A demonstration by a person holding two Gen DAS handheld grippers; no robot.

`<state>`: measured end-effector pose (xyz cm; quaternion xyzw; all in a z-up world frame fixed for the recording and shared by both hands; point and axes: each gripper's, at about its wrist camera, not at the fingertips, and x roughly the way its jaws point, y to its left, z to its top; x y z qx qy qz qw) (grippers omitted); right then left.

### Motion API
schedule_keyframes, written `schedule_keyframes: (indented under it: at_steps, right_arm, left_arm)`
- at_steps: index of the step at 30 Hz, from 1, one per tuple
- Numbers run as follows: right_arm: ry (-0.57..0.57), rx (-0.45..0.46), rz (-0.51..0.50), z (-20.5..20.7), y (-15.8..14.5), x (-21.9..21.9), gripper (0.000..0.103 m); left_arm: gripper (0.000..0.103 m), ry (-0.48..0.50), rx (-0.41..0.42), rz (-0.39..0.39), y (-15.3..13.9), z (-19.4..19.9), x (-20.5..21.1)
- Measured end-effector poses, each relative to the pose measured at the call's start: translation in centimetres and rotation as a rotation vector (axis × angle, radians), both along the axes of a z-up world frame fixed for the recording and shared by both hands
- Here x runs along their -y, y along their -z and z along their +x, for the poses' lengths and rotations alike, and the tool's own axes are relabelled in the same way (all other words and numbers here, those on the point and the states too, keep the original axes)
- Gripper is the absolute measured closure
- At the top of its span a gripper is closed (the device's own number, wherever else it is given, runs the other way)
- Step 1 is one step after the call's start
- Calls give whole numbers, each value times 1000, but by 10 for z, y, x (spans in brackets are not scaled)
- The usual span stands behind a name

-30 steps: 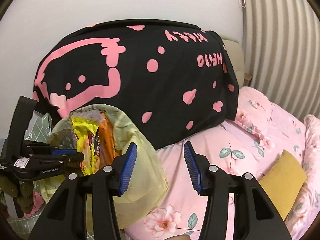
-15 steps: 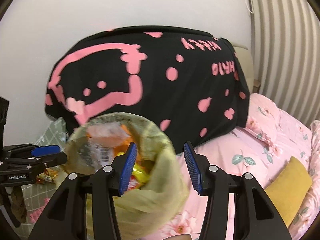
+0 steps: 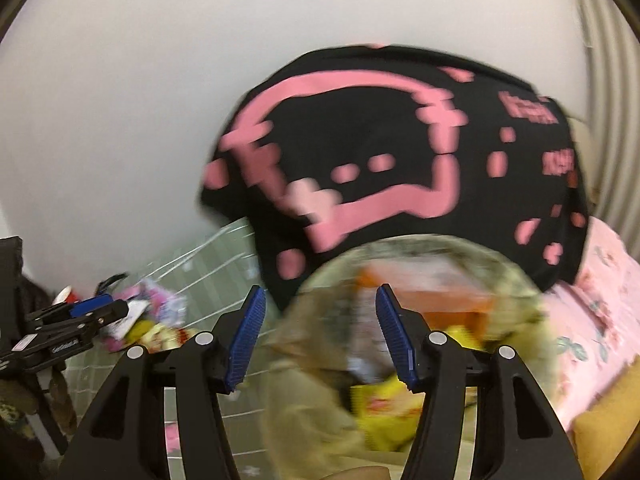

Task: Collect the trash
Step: 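Move both tools back toward the red paper cup and receipt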

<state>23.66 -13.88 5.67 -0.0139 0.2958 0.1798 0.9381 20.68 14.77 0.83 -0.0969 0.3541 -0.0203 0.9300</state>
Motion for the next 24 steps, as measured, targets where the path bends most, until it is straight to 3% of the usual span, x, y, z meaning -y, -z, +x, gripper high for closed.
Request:
schedule_keyframes:
  at_steps: [8,14,19,24]
  right_arm:
    - [-176,-39,-69,-1,26,-83,49]
    - [-228,-80,-78,6,44,-124,49]
    - [-319,-112,-77,13,53,-164,49]
    - [-471,-150,-66,19,63,-237,49]
  left_arm:
    - [54,-229,7,-48,26,-44,-96]
    - [51,-390,35,-150,39,-71,-153]
    - [51,-441,1,-119,50,-87,-166]
    - [51,-476,-43,-108,60,-116,-168]
